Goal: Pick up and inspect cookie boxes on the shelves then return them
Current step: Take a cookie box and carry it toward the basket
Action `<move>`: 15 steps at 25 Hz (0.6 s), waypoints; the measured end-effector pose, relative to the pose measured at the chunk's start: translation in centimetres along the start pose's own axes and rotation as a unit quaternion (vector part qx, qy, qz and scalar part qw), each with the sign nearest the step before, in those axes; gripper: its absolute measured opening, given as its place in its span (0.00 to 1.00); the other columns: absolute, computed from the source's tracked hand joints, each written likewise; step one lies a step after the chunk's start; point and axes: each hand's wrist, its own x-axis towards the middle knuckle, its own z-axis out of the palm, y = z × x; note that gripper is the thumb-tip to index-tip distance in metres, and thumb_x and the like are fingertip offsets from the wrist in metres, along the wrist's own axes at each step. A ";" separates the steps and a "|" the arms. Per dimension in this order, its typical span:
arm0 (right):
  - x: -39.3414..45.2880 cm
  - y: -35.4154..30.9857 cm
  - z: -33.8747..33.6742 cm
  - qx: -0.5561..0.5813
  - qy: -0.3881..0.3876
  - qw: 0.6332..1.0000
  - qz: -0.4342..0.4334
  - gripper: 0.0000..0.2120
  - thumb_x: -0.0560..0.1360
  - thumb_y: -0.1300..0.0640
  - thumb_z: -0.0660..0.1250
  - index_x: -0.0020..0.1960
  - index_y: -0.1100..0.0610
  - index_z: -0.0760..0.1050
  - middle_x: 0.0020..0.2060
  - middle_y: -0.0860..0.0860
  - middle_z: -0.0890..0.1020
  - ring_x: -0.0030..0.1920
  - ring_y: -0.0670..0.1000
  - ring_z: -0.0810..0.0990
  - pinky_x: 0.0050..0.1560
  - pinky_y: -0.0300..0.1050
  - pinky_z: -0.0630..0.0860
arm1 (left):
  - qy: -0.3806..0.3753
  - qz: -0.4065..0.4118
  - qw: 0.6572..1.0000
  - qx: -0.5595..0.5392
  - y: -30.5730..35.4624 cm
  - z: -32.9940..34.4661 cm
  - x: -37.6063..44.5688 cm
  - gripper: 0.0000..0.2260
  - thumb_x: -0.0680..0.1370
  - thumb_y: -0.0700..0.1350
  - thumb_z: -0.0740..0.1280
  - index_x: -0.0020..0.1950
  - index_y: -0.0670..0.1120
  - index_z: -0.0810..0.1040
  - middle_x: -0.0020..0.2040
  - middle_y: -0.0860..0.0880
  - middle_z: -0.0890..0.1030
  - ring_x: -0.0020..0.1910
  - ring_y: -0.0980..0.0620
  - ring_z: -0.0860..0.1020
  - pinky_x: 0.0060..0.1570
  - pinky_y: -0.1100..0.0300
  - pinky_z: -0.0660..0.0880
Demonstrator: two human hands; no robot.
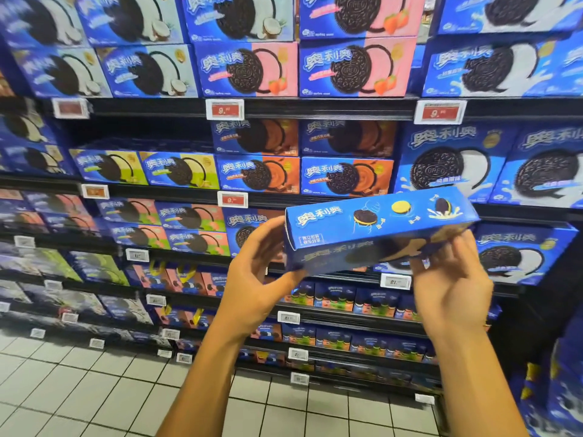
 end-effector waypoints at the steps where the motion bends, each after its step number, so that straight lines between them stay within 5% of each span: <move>1: -0.1 -0.3 0.2 0.001 -0.004 1.000 -0.006 0.15 0.81 0.58 0.54 0.58 0.48 0.77 0.48 0.44 0.81 0.48 0.44 0.78 0.52 0.42 0.72 | -0.006 -0.001 1.000 0.012 0.2 -0.2 0.2 0.28 0.70 0.46 0.76 0.66 0.66 0.73 0.65 0.59 0.78 0.67 0.55 0.75 0.63 0.63 0.73; 5: -0.5 -1.1 0.7 0.005 -0.020 1.000 -0.020 0.16 0.80 0.55 0.53 0.59 0.49 0.78 0.50 0.47 0.80 0.49 0.47 0.76 0.54 0.45 0.72 | -0.004 0.004 0.999 0.032 0.5 -0.8 0.6 0.28 0.69 0.45 0.76 0.62 0.70 0.73 0.62 0.62 0.79 0.64 0.59 0.77 0.60 0.66 0.74; 10: -1.1 -1.2 1.6 -0.013 -0.021 0.999 -0.023 0.18 0.83 0.46 0.51 0.62 0.49 0.76 0.60 0.48 0.80 0.61 0.50 0.76 0.57 0.50 0.76 | 0.010 0.014 0.999 0.032 0.9 -1.3 0.7 0.31 0.71 0.35 0.73 0.60 0.70 0.74 0.59 0.64 0.81 0.61 0.62 0.78 0.53 0.69 0.76; 15: -1.3 -1.0 1.8 0.011 -0.017 1.000 -0.023 0.18 0.82 0.46 0.51 0.63 0.51 0.74 0.57 0.49 0.80 0.59 0.52 0.75 0.57 0.52 0.73 | 0.002 0.017 0.999 0.031 1.6 -1.0 0.9 0.29 0.73 0.34 0.71 0.64 0.65 0.75 0.63 0.61 0.79 0.64 0.60 0.76 0.56 0.64 0.77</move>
